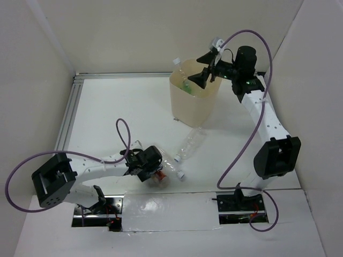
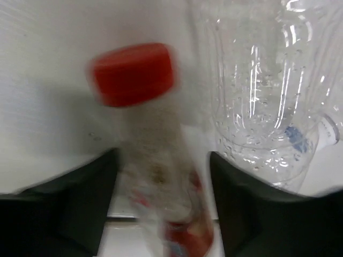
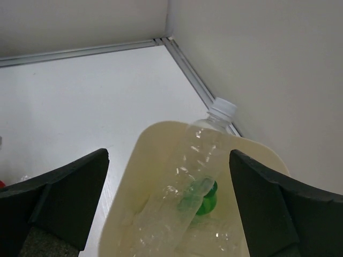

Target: Put the plastic bottles in the bin

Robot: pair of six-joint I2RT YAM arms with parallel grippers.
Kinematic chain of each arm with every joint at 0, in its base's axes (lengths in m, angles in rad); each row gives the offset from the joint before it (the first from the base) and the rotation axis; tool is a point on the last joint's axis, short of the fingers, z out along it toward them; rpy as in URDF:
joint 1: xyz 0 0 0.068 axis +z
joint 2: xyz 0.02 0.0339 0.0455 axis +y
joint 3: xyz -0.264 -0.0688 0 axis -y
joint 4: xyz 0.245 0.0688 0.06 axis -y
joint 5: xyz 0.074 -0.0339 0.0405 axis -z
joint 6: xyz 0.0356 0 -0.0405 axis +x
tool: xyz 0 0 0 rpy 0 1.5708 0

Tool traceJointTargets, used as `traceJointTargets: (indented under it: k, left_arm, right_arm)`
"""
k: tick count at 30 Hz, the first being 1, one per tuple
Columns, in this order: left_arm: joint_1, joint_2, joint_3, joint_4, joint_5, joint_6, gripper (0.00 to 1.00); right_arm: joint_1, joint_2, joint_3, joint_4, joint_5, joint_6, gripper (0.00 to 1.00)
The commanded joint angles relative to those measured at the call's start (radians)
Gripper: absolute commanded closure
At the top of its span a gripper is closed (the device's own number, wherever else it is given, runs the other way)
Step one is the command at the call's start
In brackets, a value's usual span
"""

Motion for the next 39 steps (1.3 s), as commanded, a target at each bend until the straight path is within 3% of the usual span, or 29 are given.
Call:
traceJointTargets:
  k: [1,5,6,10,13,14,15,17,18,21,22,24,26,27,31,32,33,34,37,38,39]
  left_arm:
    - [-0.011,0.058,0.034,0.03,-0.012,-0.008,0.33]
    - [-0.022,0.082,0.064,-0.004,-0.012,0.027,0.59]
    - [-0.04,0.041,0.064,-0.025,-0.012,0.027,0.71]
    - [-0.103,-0.144,0.109,-0.204,-0.048,0.056,0.91]
    - [-0.152,-0.316,0.176,-0.343,-0.113,0.131,1.0]
    - [-0.152,-0.351,0.199,-0.361,-0.135,0.159,1.0]
    - [-0.163,-0.382,0.222,-0.361,-0.178,0.229,1.0]
    - [-0.163,-0.419,0.308,-0.316,-0.276,0.329,1.0]
    - [-0.163,-0.419,0.34,-0.271,-0.311,0.451,1.0]
    - [-0.122,-0.331,0.478,0.031,-0.383,0.736,1.0]
    - [-0.094,-0.292,0.51,0.202,-0.368,0.803,1.0]
    - [0.001,-0.2,0.589,0.328,-0.281,0.877,1.0]
    - [0.041,-0.053,0.717,0.502,-0.252,1.001,1.0]
    - [0.061,0.002,0.777,0.53,-0.238,1.03,1.0]
    - [0.155,0.284,1.111,0.581,-0.204,1.16,1.0]
    - [0.175,0.449,1.308,0.581,-0.239,1.187,0.95]
    - [0.175,0.451,1.31,0.581,-0.239,1.187,0.95]
    - [0.187,0.505,1.437,0.565,-0.28,1.232,0.93]
    - [0.212,0.726,1.638,0.464,-0.333,1.26,0.81]
    - [0.212,0.763,1.702,0.419,-0.333,1.26,0.74]
    - [0.212,0.783,1.692,0.418,-0.322,1.271,0.56]
  right_arm:
    - [-0.021,-0.14,-0.063,0.027,-0.035,0.051,0.0]
    - [-0.042,-0.24,-0.157,-0.021,-0.058,0.06,0.0]
    - [-0.051,-0.276,-0.171,-0.041,-0.058,0.048,0.01]
    - [-0.099,-0.379,-0.243,-0.157,-0.078,-0.015,0.11]
    - [-0.157,-0.463,-0.314,-0.176,-0.058,-0.024,0.35]
    - [-0.174,-0.48,-0.347,-0.176,-0.044,-0.002,0.55]
    - [-0.191,-0.497,-0.363,-0.176,-0.044,0.015,0.64]
    - [-0.234,-0.537,-0.403,-0.225,-0.015,0.015,0.81]
    - [-0.243,-0.56,-0.418,-0.243,0.018,0.015,0.84]
    - [-0.272,-0.586,-0.479,-0.326,0.074,-0.014,0.84]
    - [-0.286,-0.586,-0.495,-0.36,0.083,-0.014,0.66]
    - [-0.301,-0.586,-0.522,-0.401,0.094,-0.001,0.53]
    - [-0.335,-0.574,-0.532,-0.464,0.069,-0.001,0.12]
    - [-0.335,-0.574,-0.532,-0.49,0.054,-0.024,0.0]
    - [-0.358,-0.571,-0.535,-0.605,-0.017,-0.171,0.0]
    - [-0.358,-0.585,-0.559,-0.627,-0.017,-0.214,0.01]
    - [-0.358,-0.585,-0.57,-0.627,-0.017,-0.215,0.06]
    - [-0.358,-0.599,-0.584,-0.627,-0.017,-0.225,0.11]
    - [-0.358,-0.622,-0.615,-0.627,-0.017,-0.236,0.27]
    - [-0.358,-0.632,-0.628,-0.627,-0.017,-0.236,0.27]
    - [-0.358,-0.632,-0.639,-0.636,-0.017,-0.248,0.23]
